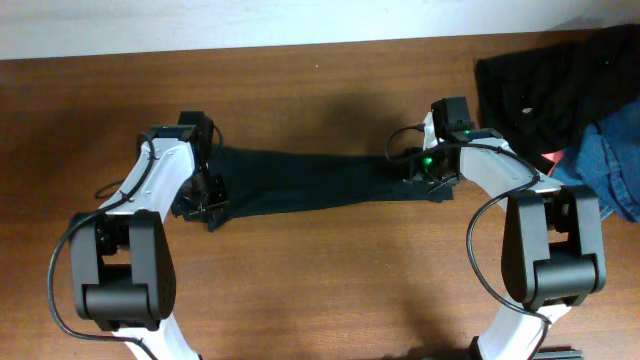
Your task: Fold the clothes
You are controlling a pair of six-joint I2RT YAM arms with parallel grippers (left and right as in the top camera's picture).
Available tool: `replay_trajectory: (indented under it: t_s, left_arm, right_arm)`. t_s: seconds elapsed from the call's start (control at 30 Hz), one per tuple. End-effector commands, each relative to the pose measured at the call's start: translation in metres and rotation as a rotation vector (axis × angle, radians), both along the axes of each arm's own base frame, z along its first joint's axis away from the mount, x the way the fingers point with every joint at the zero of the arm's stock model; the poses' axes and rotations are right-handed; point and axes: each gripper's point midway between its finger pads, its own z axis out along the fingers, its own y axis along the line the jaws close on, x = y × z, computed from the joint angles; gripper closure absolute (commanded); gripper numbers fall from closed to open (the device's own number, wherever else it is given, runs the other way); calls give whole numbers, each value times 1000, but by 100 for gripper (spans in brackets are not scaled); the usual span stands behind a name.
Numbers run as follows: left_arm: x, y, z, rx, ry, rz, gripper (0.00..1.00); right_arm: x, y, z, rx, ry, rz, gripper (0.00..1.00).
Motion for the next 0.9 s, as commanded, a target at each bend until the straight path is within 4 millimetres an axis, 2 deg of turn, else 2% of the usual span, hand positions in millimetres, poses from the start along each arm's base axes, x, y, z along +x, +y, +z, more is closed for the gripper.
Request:
replay_trajectory:
  t_s: [0.0,0.67,0.87]
  left_arm:
    - [5,3,5,8,-22,0,70]
    - [10,3,5,7,-42,0,71]
    - [10,3,-2,7,-52,0,70]
  right_arm:
    - [-20,-4,-30,-19,88,1,35]
    - [-20,-4,-30,-19,88,1,35]
    - [-20,-4,-30,-19,88,1,35]
